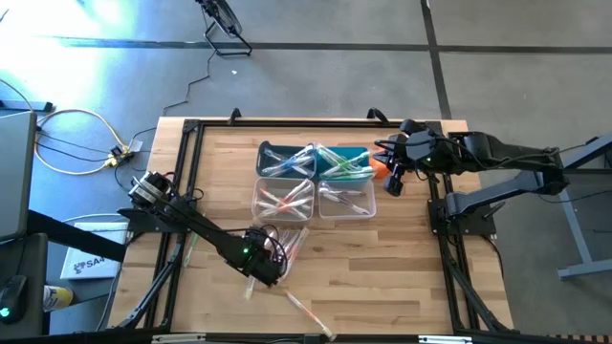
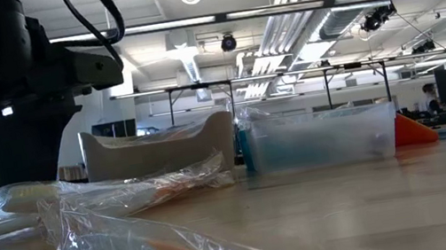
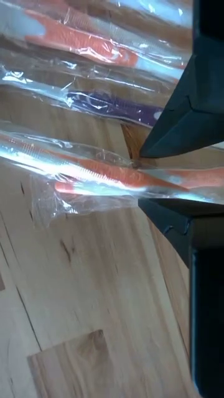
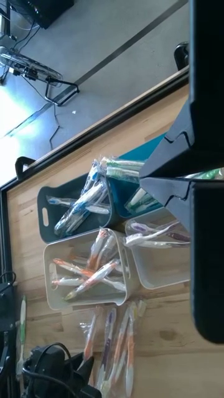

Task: Pick & Place Toothbrushes
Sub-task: Put the orange toothbrush into the gray bin

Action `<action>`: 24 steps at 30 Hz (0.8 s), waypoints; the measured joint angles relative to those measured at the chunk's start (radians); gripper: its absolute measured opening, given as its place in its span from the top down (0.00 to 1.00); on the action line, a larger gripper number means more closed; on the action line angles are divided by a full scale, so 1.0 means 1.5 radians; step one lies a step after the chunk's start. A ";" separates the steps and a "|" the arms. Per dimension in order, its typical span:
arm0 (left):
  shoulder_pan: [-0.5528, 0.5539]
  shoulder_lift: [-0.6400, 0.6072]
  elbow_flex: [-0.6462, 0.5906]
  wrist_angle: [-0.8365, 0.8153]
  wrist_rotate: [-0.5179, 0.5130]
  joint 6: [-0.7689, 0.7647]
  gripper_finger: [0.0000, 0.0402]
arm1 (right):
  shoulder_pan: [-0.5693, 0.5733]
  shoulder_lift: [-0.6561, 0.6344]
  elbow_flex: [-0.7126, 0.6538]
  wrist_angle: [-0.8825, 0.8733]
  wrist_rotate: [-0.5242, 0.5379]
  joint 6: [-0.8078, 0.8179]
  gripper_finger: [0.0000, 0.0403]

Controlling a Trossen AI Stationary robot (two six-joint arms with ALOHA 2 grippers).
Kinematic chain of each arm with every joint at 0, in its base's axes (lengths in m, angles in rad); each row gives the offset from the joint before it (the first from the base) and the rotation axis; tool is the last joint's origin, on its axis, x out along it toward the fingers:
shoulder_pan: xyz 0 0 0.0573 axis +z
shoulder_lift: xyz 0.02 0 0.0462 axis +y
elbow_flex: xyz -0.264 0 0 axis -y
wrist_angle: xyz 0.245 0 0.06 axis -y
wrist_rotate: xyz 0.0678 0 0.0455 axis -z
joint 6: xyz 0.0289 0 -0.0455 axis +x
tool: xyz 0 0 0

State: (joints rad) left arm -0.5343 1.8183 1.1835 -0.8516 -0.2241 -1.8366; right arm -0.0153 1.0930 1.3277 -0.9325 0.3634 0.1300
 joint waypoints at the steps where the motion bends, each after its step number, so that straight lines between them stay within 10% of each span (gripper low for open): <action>1: 0.000 0.000 0.000 0.000 0.000 0.000 0.73 | 0.000 0.000 0.000 0.000 0.000 -0.001 0.99; 24: 0.000 -0.031 0.001 -0.033 0.022 -0.001 0.98 | 0.000 0.000 0.000 0.000 0.000 -0.003 0.99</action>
State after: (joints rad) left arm -0.5346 1.7720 1.1843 -0.9014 -0.1917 -1.8378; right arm -0.0152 1.0927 1.3276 -0.9329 0.3635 0.1262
